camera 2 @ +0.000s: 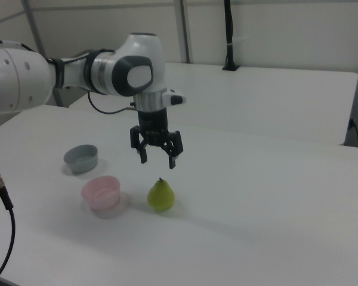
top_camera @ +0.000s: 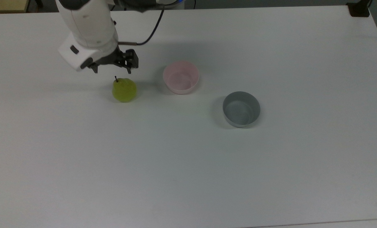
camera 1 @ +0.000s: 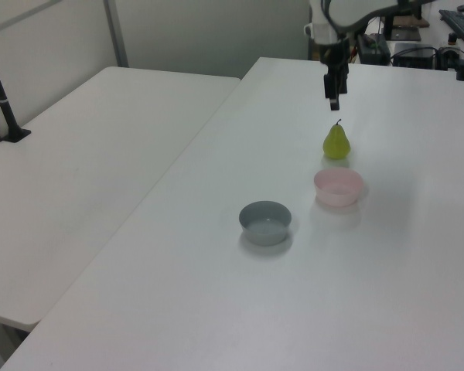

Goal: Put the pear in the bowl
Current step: 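Lower the open gripper down around the yellow-green pear, then close the gripper on the pear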

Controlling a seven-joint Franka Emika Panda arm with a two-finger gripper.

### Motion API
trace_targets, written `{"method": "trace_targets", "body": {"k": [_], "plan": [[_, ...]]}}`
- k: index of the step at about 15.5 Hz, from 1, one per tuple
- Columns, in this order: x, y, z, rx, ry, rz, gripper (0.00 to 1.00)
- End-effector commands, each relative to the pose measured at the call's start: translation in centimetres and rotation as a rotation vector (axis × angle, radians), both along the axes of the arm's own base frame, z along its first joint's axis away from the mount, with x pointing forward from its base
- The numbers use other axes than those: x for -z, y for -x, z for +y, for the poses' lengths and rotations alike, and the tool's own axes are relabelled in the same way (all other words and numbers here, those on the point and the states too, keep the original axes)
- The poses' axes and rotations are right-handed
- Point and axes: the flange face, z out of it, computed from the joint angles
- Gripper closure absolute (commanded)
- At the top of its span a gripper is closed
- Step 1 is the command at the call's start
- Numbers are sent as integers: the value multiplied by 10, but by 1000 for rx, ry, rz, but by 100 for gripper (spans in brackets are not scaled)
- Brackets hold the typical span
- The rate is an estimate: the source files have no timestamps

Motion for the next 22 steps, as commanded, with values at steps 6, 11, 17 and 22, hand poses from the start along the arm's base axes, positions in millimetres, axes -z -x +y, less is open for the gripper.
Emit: {"method": "trace_targets", "body": {"k": [6,11,17,22], "plan": [[79,-3,29,-100,29,59,0],[125,6,28,-160,78,103,0],[125,7,26,-162,86,90,29],[70,13,25,-157,73,53,43]]}}
